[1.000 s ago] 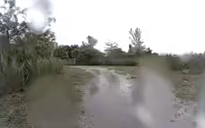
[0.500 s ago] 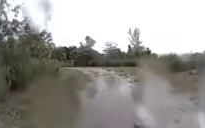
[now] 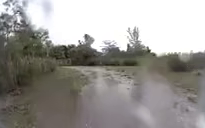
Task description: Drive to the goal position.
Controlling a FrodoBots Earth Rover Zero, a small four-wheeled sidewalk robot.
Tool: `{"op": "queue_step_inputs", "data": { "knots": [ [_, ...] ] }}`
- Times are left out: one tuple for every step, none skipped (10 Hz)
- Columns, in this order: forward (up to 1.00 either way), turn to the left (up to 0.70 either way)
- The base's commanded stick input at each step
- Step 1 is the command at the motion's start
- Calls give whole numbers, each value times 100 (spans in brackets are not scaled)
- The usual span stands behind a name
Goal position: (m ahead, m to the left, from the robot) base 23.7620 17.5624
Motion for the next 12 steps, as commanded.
{"op": "queue_step_inputs", "data": {
  "knots": [
    [85,0],
    [85,0],
    [85,0],
    [85,0],
    [85,0],
    [85,0],
    [85,0],
    [85,0],
    [85,0],
    [85,0],
    [85,0],
    [85,0]
  ]
}}
